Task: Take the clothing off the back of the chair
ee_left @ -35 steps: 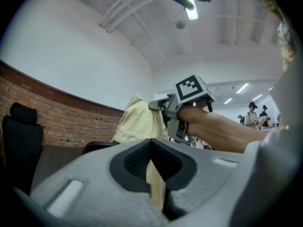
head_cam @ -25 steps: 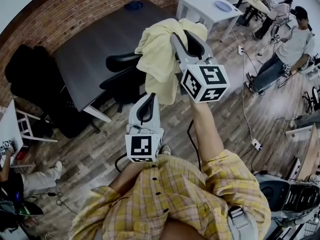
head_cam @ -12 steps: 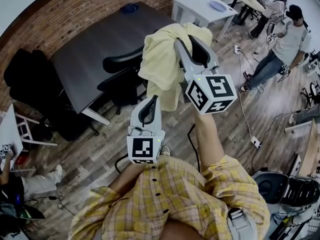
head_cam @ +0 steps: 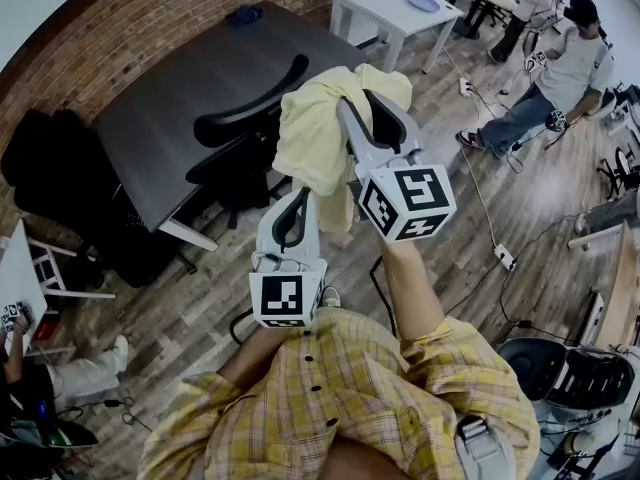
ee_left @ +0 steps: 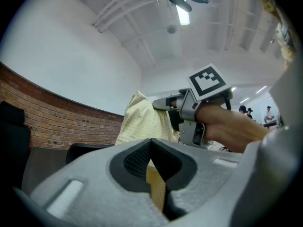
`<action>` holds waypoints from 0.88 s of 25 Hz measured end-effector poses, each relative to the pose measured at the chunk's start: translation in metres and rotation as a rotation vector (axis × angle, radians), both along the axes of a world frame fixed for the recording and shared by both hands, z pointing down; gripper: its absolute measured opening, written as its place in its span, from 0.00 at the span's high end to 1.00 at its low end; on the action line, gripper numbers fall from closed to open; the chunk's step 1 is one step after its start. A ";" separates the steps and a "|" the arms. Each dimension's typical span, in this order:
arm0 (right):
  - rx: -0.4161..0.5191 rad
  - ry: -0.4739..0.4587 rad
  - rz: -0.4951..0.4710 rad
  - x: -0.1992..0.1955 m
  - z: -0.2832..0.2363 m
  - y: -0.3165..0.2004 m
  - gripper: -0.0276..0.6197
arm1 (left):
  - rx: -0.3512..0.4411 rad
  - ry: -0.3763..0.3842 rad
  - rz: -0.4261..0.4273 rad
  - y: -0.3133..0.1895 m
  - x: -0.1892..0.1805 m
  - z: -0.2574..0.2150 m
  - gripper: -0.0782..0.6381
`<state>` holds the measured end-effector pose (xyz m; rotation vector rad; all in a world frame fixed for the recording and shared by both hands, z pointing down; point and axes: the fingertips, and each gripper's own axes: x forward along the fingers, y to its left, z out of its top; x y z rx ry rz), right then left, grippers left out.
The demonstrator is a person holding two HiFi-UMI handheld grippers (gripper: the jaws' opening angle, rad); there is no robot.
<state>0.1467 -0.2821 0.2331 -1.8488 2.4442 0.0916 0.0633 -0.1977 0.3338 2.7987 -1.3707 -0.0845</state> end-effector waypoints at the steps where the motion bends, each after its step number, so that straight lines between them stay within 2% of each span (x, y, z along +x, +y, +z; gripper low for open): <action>1: -0.009 -0.001 0.002 0.003 0.002 -0.002 0.75 | -0.003 0.001 0.000 -0.003 0.003 -0.002 0.89; 8: -0.024 -0.021 0.018 -0.006 0.035 0.025 0.75 | 0.004 0.000 0.003 0.009 -0.004 0.009 0.89; 22: -0.073 -0.044 0.060 -0.014 0.080 0.042 0.74 | 0.005 0.010 -0.003 0.001 -0.010 0.012 0.89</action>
